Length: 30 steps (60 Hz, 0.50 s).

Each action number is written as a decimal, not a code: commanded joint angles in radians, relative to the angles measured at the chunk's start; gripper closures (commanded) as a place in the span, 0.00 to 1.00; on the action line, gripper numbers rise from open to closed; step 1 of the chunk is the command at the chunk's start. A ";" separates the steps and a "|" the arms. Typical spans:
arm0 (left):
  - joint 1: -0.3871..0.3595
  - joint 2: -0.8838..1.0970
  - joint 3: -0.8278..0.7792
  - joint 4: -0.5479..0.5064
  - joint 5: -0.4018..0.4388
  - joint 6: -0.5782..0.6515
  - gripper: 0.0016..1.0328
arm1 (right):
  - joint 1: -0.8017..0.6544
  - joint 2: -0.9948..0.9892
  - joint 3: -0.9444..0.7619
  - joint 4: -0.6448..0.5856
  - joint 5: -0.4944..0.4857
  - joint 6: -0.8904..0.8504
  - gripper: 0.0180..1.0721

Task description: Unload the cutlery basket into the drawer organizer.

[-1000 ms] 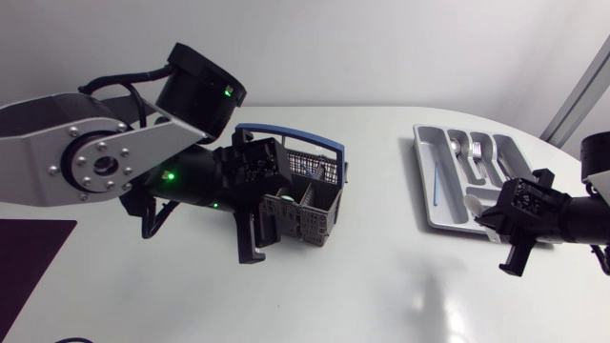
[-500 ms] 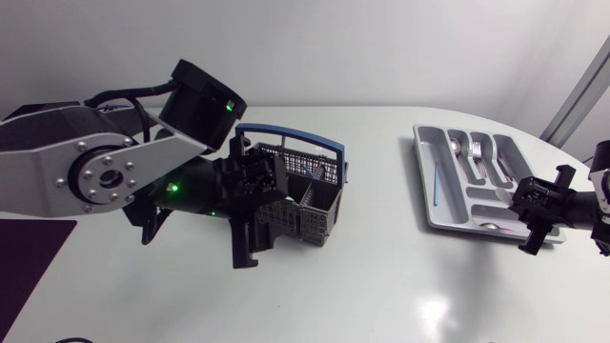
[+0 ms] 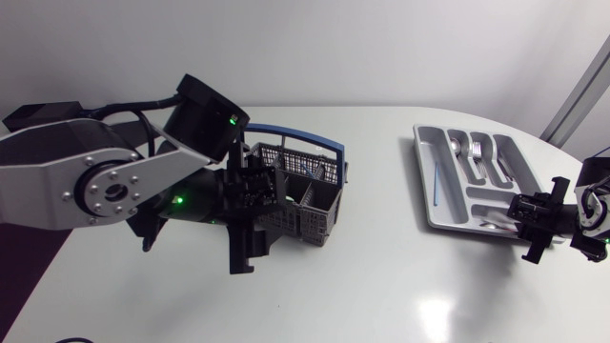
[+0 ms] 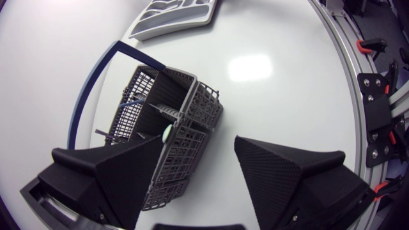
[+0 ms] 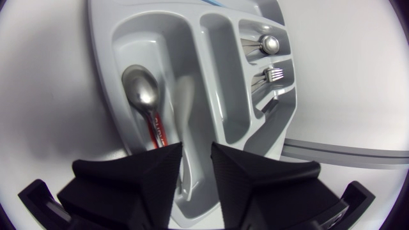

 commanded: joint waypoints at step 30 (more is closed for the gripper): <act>-0.064 0.016 -0.068 0.126 -0.131 0.084 0.24 | 0.003 -0.253 -0.056 -0.182 -0.117 0.121 0.05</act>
